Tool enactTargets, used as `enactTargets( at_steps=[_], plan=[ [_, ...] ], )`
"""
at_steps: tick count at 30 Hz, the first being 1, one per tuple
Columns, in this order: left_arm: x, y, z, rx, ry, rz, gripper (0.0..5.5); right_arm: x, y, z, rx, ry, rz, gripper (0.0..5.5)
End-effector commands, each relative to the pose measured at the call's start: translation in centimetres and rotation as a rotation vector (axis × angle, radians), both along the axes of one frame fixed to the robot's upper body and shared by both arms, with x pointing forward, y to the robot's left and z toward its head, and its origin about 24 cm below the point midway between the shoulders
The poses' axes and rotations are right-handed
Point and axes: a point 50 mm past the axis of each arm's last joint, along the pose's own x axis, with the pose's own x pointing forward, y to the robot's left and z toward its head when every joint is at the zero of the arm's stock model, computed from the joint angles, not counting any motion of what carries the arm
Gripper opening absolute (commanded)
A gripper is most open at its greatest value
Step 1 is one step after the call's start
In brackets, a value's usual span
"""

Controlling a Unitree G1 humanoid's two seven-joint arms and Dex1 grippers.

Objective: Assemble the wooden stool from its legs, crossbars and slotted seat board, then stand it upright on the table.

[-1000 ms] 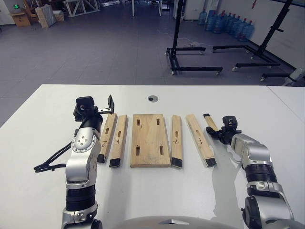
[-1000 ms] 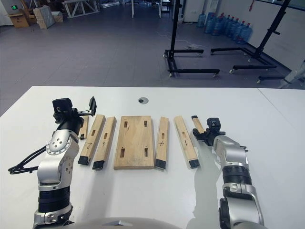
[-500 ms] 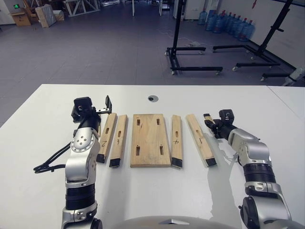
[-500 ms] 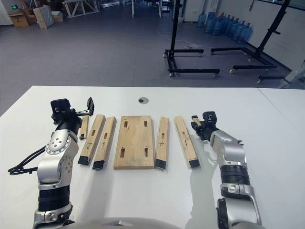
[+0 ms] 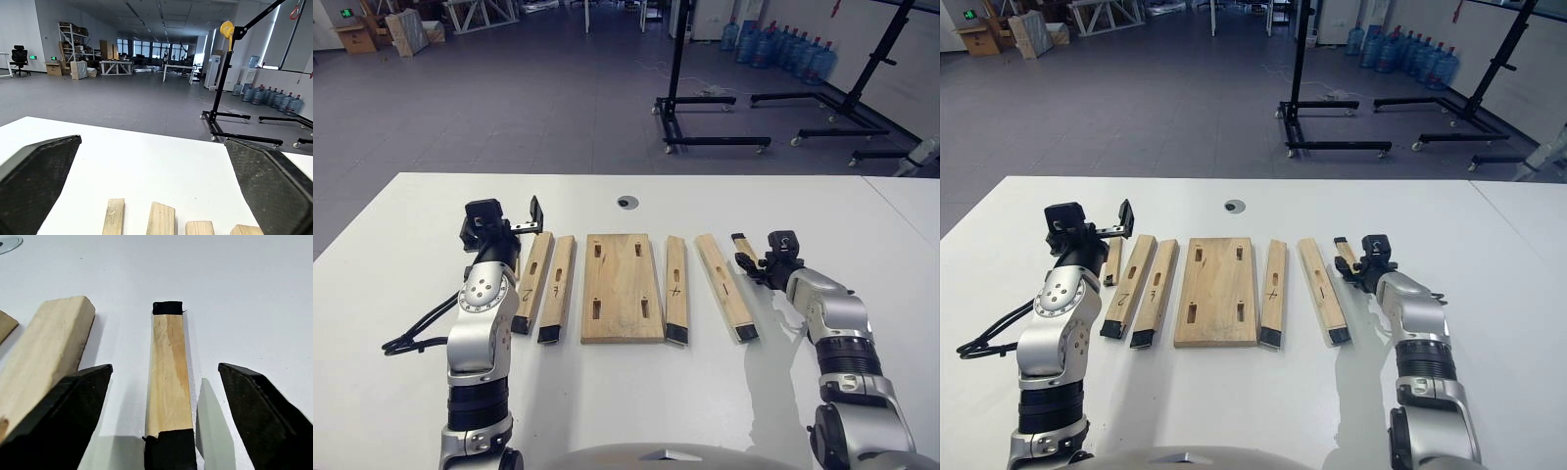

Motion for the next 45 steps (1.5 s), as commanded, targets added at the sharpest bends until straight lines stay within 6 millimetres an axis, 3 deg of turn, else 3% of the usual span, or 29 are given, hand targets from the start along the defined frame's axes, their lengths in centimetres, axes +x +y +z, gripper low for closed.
enactTargets(
  at_steps=[1,10,26,33,36,40,45],
  plan=[
    [0.2,-0.2,0.1,0.011,-0.004,-0.008,5.4,-0.6,-1.0,-0.8,-0.021,0.034,-0.024,4.13],
    [0.2,-0.7,0.0,0.007,-0.006,-0.03,5.4,-1.3,-0.4,-1.7,0.058,0.085,-0.003,4.13],
    [0.3,-0.3,0.1,0.01,-0.008,-0.004,5.4,-1.0,0.5,-2.2,0.013,0.142,0.022,1.36],
    [0.3,-0.1,-0.1,-0.002,0.0,-0.002,5.4,-1.1,0.0,-1.9,0.012,0.122,0.012,1.29],
    [0.1,0.2,-0.2,-0.03,0.004,-0.007,5.4,-0.4,-1.0,-0.4,0.006,0.032,-0.011,1.29],
    [0.2,0.8,0.1,-0.205,0.004,-0.066,5.4,1.3,-1.0,3.5,-0.008,-0.179,-0.009,1.29],
    [0.1,-2.3,1.9,-0.547,-0.018,-0.422,5.4,2.5,5.4,8.0,0.015,-0.435,0.269,1.29]
  ],
)
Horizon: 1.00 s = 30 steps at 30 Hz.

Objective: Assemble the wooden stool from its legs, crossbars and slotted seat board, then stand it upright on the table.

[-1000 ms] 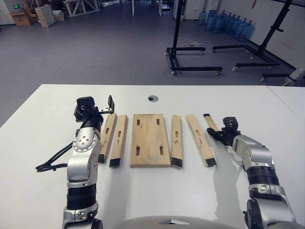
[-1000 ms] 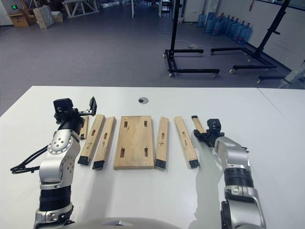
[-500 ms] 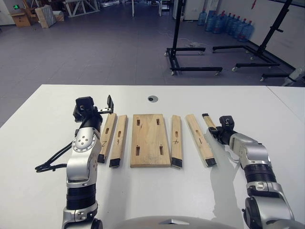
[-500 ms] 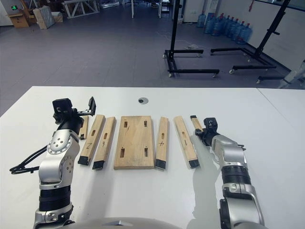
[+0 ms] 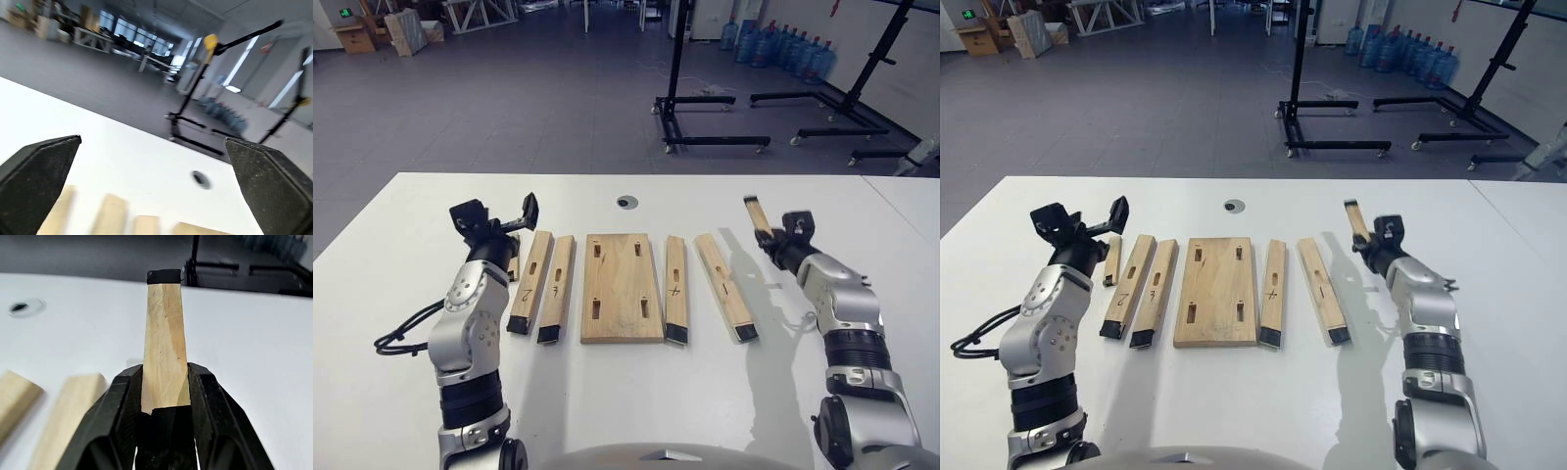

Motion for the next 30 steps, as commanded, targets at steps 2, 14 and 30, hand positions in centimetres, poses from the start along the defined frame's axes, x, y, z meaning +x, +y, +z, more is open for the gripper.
enactTargets(
  at_steps=[2,14,30],
  plan=[
    [-0.5,-4.1,2.0,-0.223,-0.059,-0.355,5.4,-0.1,8.0,3.6,0.026,-0.191,0.357,1.29],
    [0.0,-5.5,1.1,-0.5,0.02,-0.57,5.4,-4.0,16.4,5.2,0.095,-0.299,0.758,1.29],
    [0.3,-5.7,1.7,-0.591,0.01,-0.622,4.56,-5.4,19.1,4.2,0.134,-0.243,0.853,1.29]
  ],
)
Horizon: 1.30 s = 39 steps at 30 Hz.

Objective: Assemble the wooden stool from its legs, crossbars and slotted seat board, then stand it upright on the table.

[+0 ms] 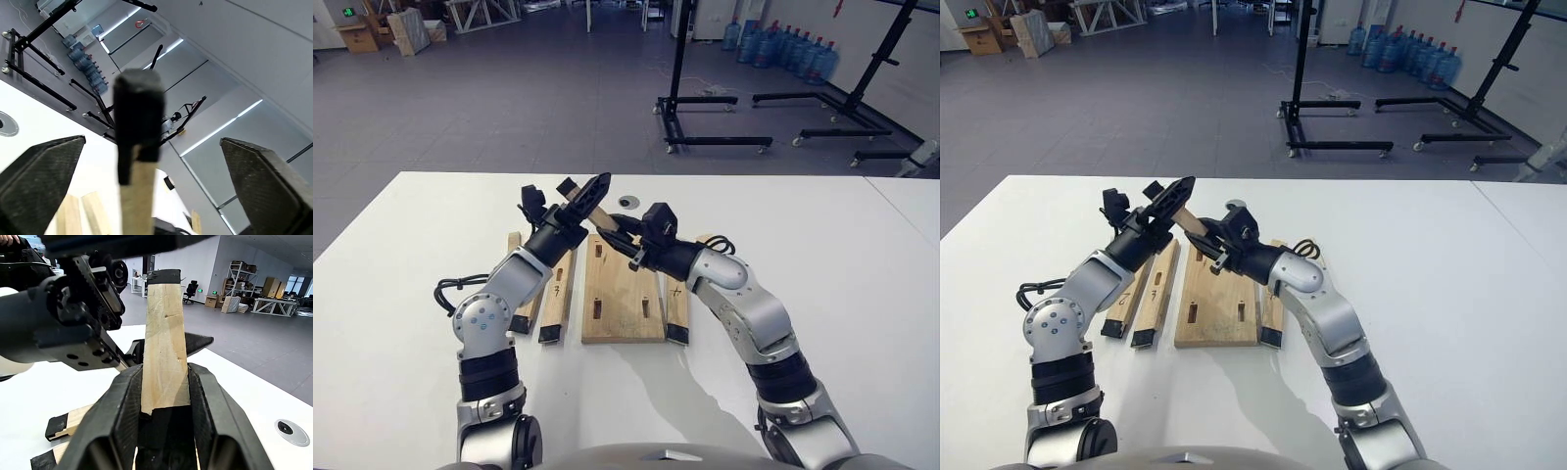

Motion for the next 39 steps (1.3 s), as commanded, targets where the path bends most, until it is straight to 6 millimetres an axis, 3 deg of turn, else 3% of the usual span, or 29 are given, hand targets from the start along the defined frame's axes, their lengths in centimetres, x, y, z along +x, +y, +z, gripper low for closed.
enactTargets(
  at_steps=[1,12,20,27,37,39],
  plan=[
    [0.1,0.5,0.0,-0.014,0.02,0.004,4.41,0.0,-0.2,-0.1,0.009,0.02,-0.009,1.29],
    [-0.1,-0.1,-0.7,0.04,0.055,-0.028,2.78,-0.4,0.4,0.1,0.011,0.018,0.026,1.29],
    [0.3,0.7,-0.8,0.016,0.079,0.011,1.34,-0.2,0.1,0.0,0.008,0.016,0.015,1.29],
    [0.3,0.5,-1.0,0.036,0.09,0.001,0.48,-0.3,0.3,0.1,0.007,0.012,0.028,1.29],
    [0.5,0.9,-1.6,0.065,0.119,0.041,0.39,-0.4,0.5,-0.4,-0.049,-0.001,0.028,1.29],
    [0.5,1.0,-1.6,0.071,0.12,0.051,0.39,-0.3,0.6,-0.8,-0.058,0.029,0.018,1.87]
  ],
)
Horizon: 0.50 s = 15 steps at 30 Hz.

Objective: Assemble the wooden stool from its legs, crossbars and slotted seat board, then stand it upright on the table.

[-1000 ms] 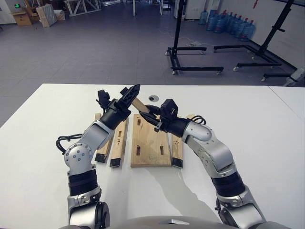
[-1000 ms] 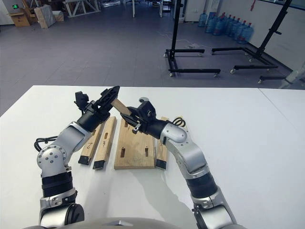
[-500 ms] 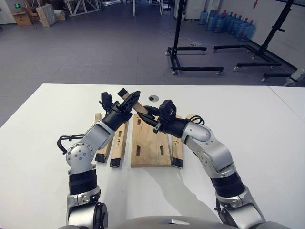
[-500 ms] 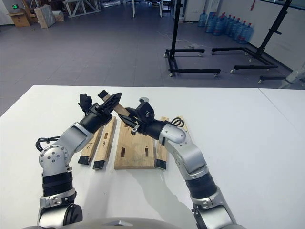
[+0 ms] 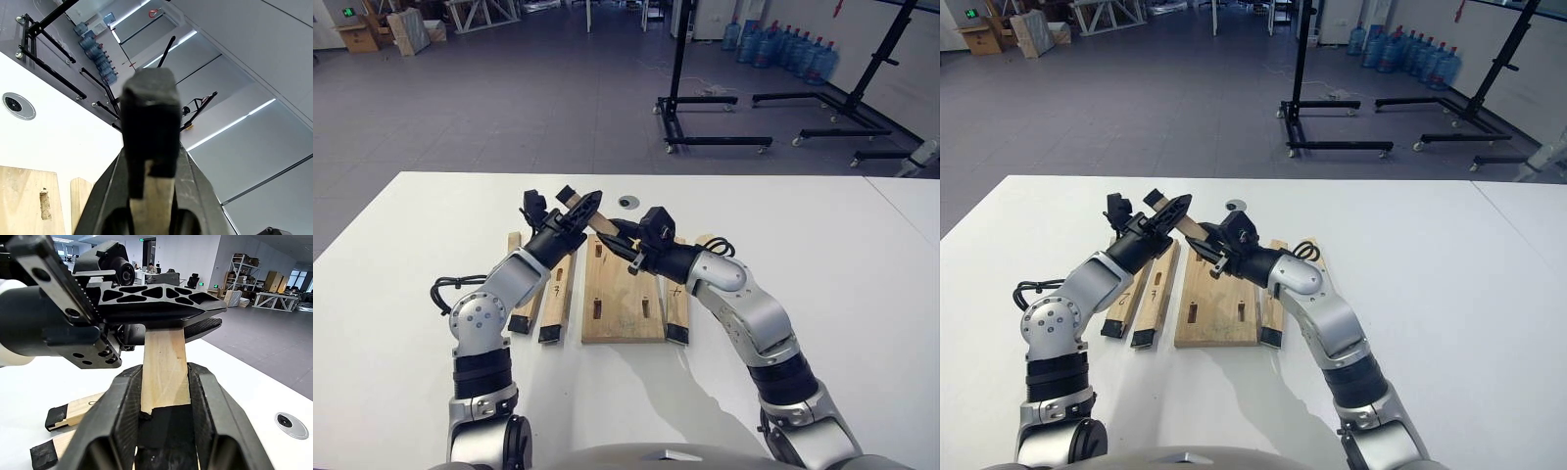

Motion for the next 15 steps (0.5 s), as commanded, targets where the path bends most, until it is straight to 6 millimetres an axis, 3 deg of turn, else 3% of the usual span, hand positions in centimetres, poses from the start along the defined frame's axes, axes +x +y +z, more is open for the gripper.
enactTargets(
  at_steps=[1,4,7,11,15],
  plan=[
    [0.2,0.7,-0.6,0.038,0.029,0.049,0.39,-0.1,0.4,-0.5,-0.021,0.043,0.012,2.04],
    [0.2,0.6,-0.7,0.064,0.025,0.056,0.39,0.0,0.4,-0.8,-0.024,0.072,0.004,2.67],
    [0.1,1.7,-0.7,0.162,0.005,0.12,0.39,0.8,-1.6,-0.8,-0.009,0.102,-0.064,3.22],
    [-1.0,5.9,-0.5,0.435,-0.048,0.309,0.39,2.1,-5.7,-0.3,0.033,0.146,-0.19,3.99],
    [-1.6,9.2,-0.7,0.484,-0.042,0.505,0.39,2.3,-6.8,-0.7,0.058,0.186,-0.242,4.65]
  ],
)
